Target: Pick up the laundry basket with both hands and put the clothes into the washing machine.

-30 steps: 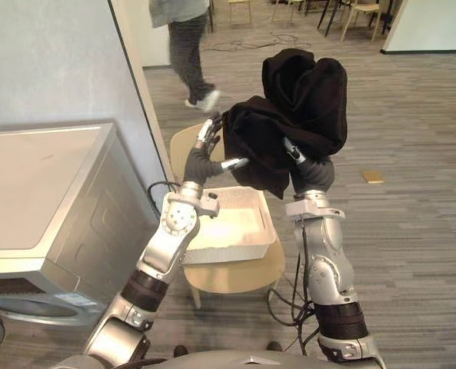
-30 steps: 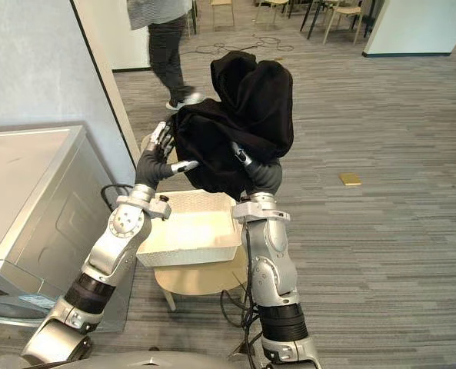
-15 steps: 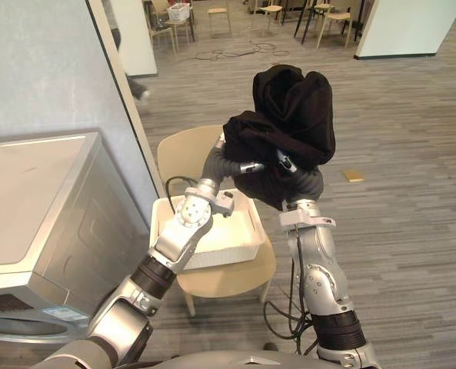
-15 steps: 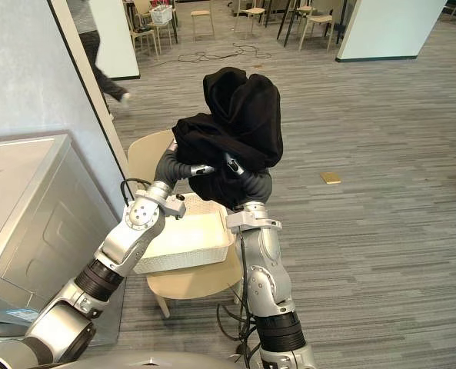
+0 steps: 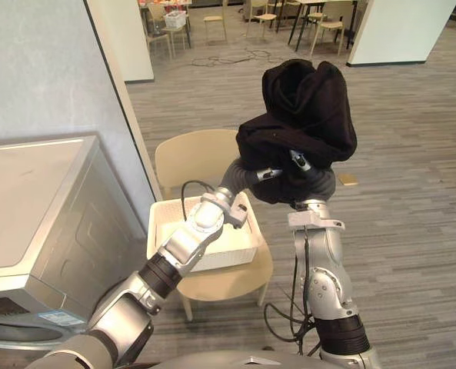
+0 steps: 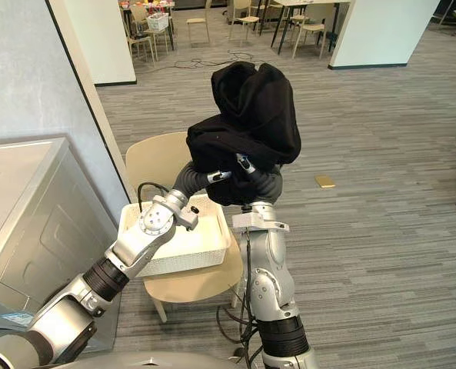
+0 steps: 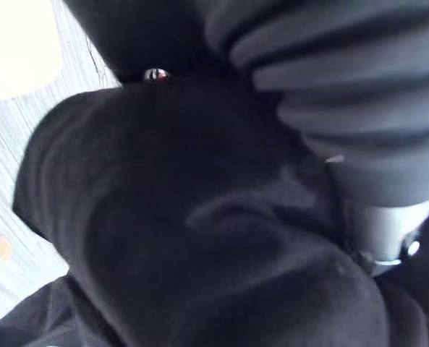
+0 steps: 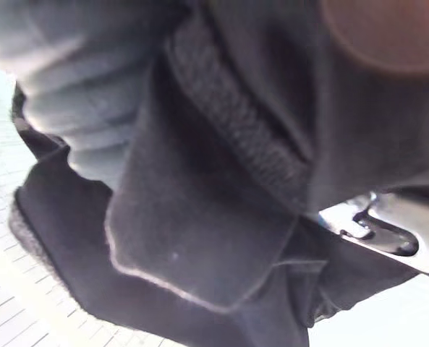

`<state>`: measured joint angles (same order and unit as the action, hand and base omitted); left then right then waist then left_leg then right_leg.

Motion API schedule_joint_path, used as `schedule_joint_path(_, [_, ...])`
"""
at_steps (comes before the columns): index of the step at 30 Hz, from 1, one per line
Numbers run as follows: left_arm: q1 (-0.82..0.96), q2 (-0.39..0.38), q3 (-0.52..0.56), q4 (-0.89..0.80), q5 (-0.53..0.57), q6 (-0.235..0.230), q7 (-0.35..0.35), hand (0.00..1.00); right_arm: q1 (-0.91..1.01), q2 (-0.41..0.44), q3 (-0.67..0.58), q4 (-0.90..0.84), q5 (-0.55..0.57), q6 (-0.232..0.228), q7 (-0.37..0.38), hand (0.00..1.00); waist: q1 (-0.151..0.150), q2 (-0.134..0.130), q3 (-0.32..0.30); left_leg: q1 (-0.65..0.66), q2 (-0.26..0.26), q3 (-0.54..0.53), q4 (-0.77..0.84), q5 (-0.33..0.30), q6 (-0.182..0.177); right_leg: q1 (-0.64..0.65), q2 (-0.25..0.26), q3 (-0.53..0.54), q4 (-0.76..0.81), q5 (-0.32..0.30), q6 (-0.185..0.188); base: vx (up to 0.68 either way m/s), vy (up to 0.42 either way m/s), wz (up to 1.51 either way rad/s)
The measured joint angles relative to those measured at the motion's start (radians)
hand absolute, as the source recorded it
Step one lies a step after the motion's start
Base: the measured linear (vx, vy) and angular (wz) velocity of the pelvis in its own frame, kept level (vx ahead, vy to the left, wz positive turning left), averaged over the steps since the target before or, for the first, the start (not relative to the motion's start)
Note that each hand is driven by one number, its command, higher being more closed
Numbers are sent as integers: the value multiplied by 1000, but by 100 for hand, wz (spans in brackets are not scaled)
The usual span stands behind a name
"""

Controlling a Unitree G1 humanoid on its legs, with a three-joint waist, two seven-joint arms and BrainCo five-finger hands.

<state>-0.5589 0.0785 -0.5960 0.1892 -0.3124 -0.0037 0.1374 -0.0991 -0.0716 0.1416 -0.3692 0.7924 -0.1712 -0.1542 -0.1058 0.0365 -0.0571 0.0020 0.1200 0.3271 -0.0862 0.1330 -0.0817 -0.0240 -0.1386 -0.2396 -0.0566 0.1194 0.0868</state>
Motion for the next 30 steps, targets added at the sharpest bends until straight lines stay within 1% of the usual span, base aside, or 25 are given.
schedule_joint_path(3, [-13,0,-7,0,0,-4,0,100,0,-6,-3,-6,9,-11,-1,100,-5,-1,-5,0,0,0,0,0,0,0,0,0,1,0,0,0,0,0])
schedule_joint_path(5, [-15,0,-16,0,0,-7,-1,100,0,-25,-3,-6,23,-11,-2,100,-5,-2,-10,0,0,0,0,0,0,0,0,0,1,0,0,0,0,0])
schedule_joint_path(7, [-15,0,-19,0,-1,-7,-13,100,0,-25,-3,-6,29,-11,-3,100,-5,-2,-11,0,0,0,0,0,0,0,0,0,1,0,0,0,0,0])
schedule_joint_path(13, [-15,0,-33,0,-2,-7,-14,100,9,-25,-5,-6,36,-11,-5,100,-5,-10,-18,0,0,-1,0,1,1,0,0,-1,1,0,0,0,0,0])
schedule_joint_path(14, [-15,0,-33,0,-3,-5,-14,100,11,-25,-5,-6,36,-11,-5,0,-5,-10,-18,1,0,-1,0,1,1,0,0,-1,2,0,0,0,0,0])
schedule_joint_path(18, [-15,0,-27,1,-17,6,-9,100,43,-35,-4,-6,36,-10,4,0,-4,-10,-18,1,0,-2,0,1,1,1,0,-2,3,-1,0,0,0,0])
schedule_joint_path(20, [-15,0,-8,12,-22,14,-7,100,82,-45,3,-6,36,-2,20,0,-4,-10,-18,1,0,-2,0,1,2,0,0,-2,3,-1,-1,0,0,0])
schedule_joint_path(22, [-15,1,19,28,-37,29,1,100,140,-57,16,-6,36,21,48,0,-5,-10,-18,1,0,-2,0,1,2,0,0,-2,4,-1,-1,0,0,0])
schedule_joint_path(23, [-15,0,31,29,-39,33,4,100,173,-60,21,-6,36,43,61,0,-4,-11,-18,1,0,-2,0,1,2,0,0,-1,4,-1,-1,0,0,0])
schedule_joint_path(24, [-14,-2,45,29,-41,33,4,100,207,-64,40,-6,35,66,78,0,-4,-11,-18,1,0,-2,0,1,2,0,0,-1,4,-1,-1,0,0,0])
schedule_joint_path(25, [-14,-2,52,29,-48,33,7,100,222,-64,44,-5,35,74,86,0,-5,-11,-18,1,0,-2,0,1,2,-1,0,-1,5,-2,-1,0,0,0])
schedule_joint_path(26, [-14,-4,68,29,-61,33,11,100,249,-65,59,-5,35,92,94,0,-5,-11,-17,1,0,-1,0,1,2,-2,0,1,6,-2,-1,0,0,-3])
schedule_joint_path(28, [-7,-10,110,29,-99,33,18,100,279,-63,62,4,42,115,123,0,-5,-12,-17,-1,0,2,-1,1,2,-10,-1,6,10,-2,-1,0,0,-5])
schedule_joint_path(30, [4,-10,146,29,-126,33,30,100,300,-65,53,5,48,126,132,0,-5,-14,-16,-1,1,3,-1,1,2,-10,-1,7,11,-2,-1,0,0,0])
